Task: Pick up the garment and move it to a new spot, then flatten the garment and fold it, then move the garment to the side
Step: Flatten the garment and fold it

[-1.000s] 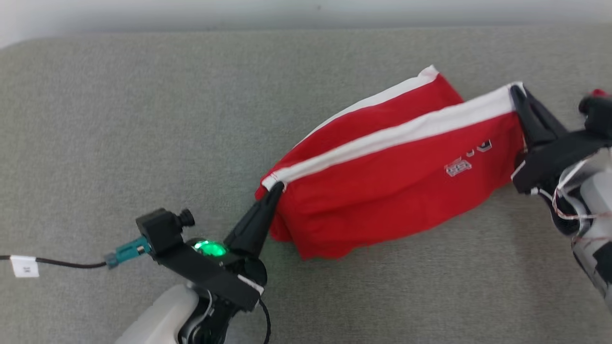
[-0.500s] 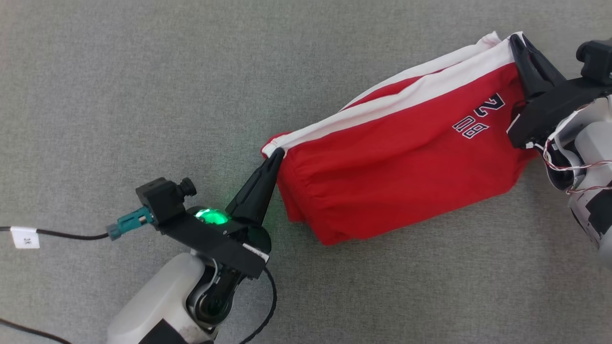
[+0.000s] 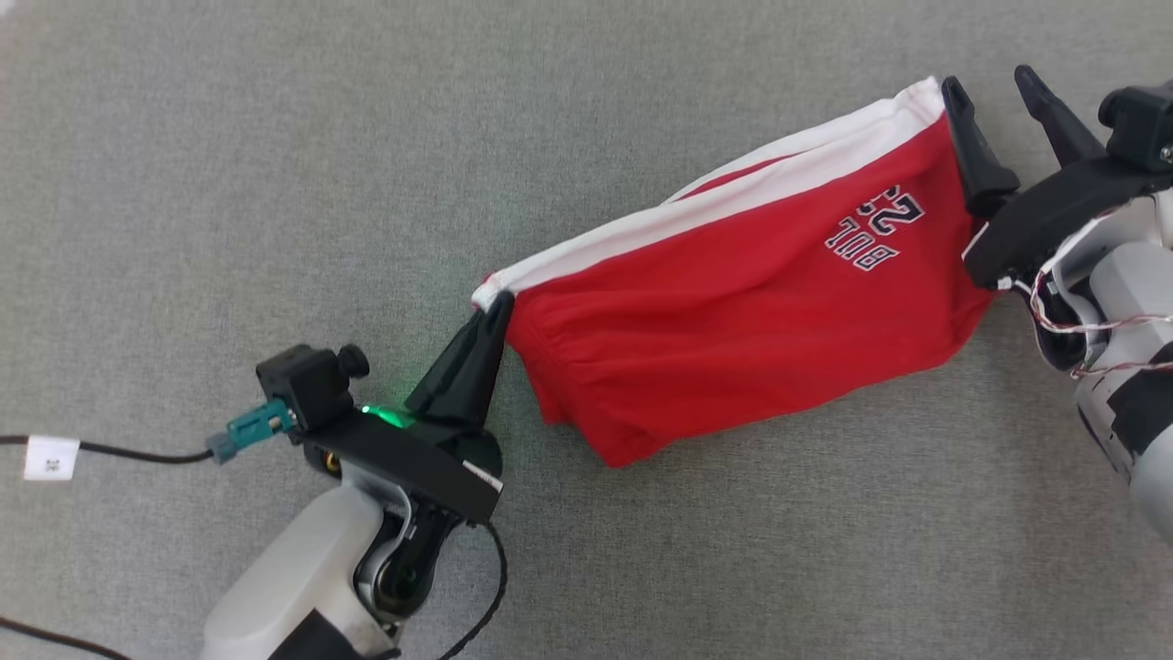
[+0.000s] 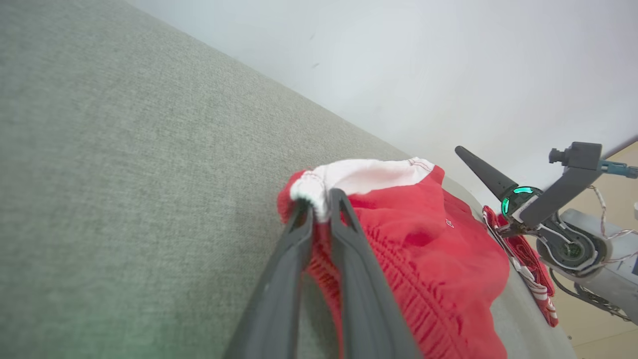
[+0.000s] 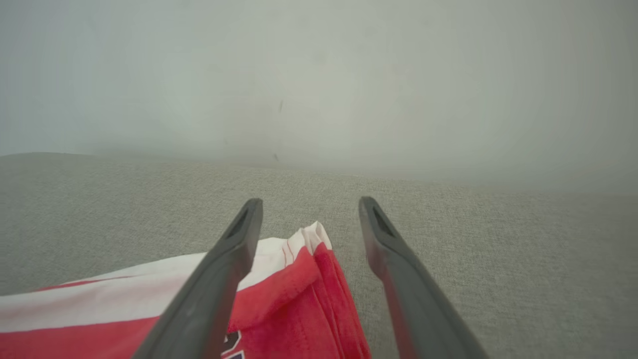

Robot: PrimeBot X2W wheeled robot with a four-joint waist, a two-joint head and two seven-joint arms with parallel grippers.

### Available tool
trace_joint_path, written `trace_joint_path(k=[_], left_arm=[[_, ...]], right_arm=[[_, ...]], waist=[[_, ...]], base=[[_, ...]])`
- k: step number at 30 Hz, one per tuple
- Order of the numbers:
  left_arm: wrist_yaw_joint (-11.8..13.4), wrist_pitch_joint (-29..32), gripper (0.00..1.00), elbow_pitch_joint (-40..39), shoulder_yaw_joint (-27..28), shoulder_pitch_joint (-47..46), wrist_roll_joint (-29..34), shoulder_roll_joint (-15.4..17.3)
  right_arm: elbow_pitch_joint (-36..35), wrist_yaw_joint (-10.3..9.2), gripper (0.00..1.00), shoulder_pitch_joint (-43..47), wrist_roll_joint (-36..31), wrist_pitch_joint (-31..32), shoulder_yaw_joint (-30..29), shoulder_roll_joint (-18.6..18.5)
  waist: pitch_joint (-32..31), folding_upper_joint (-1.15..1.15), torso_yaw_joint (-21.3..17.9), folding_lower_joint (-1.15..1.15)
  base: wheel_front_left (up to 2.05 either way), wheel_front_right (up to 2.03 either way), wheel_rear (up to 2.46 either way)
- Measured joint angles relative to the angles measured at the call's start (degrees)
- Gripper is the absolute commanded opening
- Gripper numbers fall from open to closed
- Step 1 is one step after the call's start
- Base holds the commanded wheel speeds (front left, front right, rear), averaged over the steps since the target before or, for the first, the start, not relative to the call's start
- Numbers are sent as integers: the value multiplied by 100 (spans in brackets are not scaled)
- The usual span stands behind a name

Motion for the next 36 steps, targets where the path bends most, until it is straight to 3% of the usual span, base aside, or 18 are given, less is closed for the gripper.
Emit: trace_joint_path(k=[6,19,24,36], left_arm=[[543,0,100,-148,0,404,726,187],[1477,0,100,-1544,664,1977,2481,315],[1607,0,100,-1848,803,2498,2954,242],[1505,0,100,-2202,902,3006,3786,-221]], right_arm=[[-414,0,100,704,-313,0,-492,86],[-1444,0,100,2310,-936,-1,-1705,522],[-1490,0,100,2719,-1109,-2,-1957,619],[-884,0,100,2924,-1060,-11,-2452,427]], waist=[[-369,0,-68,0],[-1162,-1,-250,-1],[-1405,-1,-269,-1],[-1427,-2,165,-1]], base=[[0,0,0],[0,0,0],[0,0,0],[0,0,0]])
